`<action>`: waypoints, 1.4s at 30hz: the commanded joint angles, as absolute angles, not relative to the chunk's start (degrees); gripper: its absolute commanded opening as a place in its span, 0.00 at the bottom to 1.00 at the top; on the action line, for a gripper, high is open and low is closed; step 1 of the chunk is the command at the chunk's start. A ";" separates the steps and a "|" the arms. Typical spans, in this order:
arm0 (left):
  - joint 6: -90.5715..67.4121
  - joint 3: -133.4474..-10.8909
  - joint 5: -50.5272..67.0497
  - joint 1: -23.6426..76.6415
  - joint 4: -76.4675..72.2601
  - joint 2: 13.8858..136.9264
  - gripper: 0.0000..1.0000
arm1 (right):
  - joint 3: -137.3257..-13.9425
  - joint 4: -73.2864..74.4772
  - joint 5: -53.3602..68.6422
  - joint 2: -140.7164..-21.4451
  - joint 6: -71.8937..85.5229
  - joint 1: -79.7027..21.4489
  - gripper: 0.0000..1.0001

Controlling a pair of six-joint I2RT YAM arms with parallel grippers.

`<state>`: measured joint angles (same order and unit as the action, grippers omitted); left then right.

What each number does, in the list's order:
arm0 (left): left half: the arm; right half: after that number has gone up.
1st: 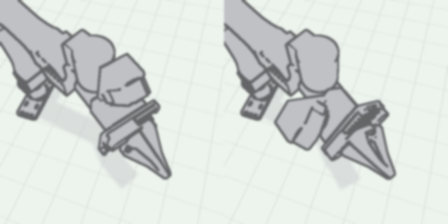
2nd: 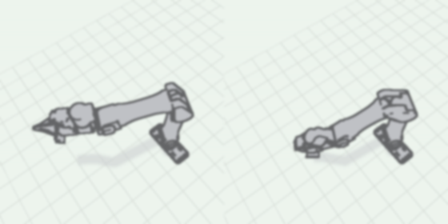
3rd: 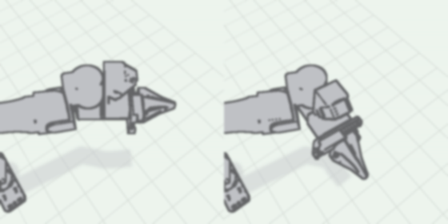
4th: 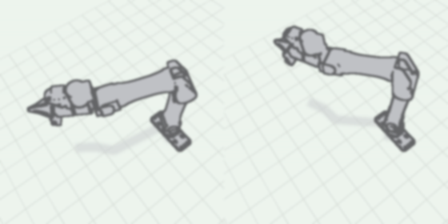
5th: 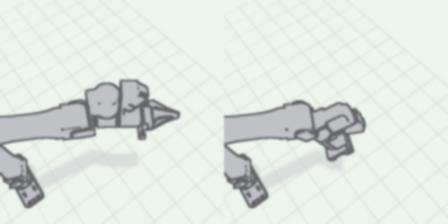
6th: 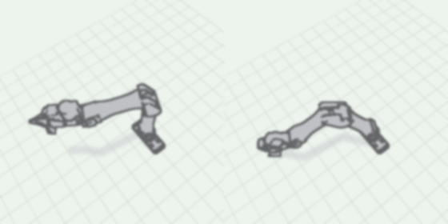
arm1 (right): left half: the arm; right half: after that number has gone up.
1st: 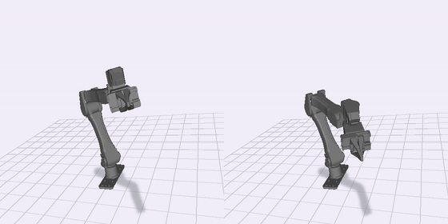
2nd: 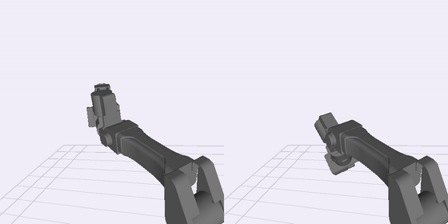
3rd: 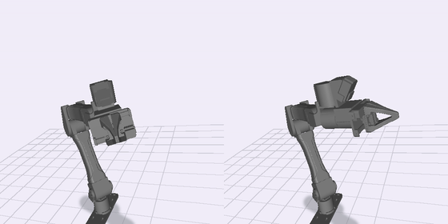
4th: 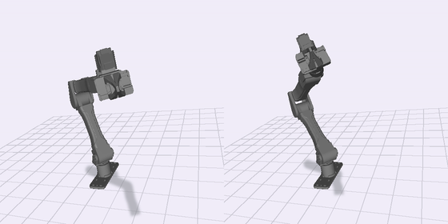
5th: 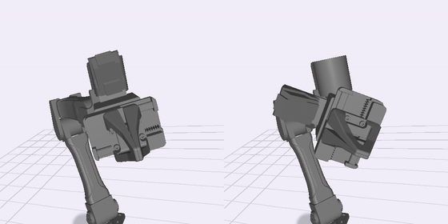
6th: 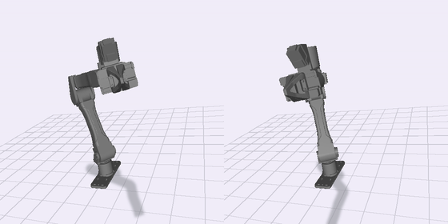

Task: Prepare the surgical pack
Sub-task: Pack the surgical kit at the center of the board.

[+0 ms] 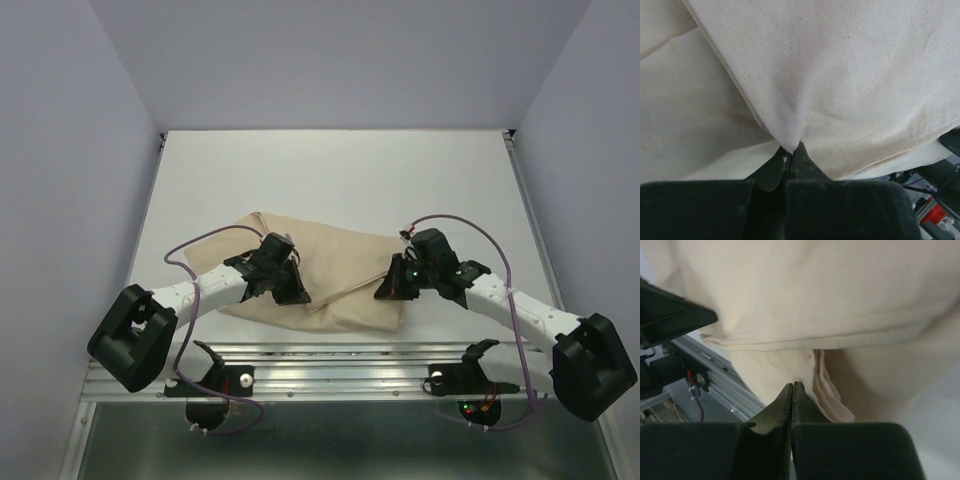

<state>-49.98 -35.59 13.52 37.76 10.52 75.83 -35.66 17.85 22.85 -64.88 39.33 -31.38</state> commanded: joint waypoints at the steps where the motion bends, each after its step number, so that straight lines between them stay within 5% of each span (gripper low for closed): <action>1: -48.69 -34.63 12.48 37.44 11.78 75.76 0.00 | -29.64 12.57 14.44 -64.16 42.89 -31.46 0.01; 7: -48.60 -33.49 12.66 37.35 11.07 76.29 0.00 | -29.17 11.25 10.71 -69.52 40.87 -31.46 0.01; 16: -48.52 -33.05 12.66 37.44 10.55 76.64 0.00 | -42.61 20.74 9.41 -61.17 37.00 -31.46 0.01; 29: -48.34 -33.92 12.48 37.44 12.65 73.57 0.00 | -37.79 9.31 9.50 -75.41 41.22 -31.46 0.01; 35: -47.64 -34.80 13.53 37.44 13.97 70.93 0.01 | -46.74 14.14 10.28 -73.74 37.97 -31.99 0.01; 39: -46.41 -36.38 11.35 37.44 19.32 67.69 0.60 | -52.37 15.20 11.42 -75.05 37.00 -34.00 0.02; 42: -44.74 -39.88 6.88 37.35 25.72 65.05 0.71 | -54.58 13.81 12.13 -76.81 37.70 -36.03 0.02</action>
<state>-47.51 -34.81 12.01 37.74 16.78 68.99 -51.24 14.90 11.33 -76.03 38.54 -33.43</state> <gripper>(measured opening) 0.685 0.025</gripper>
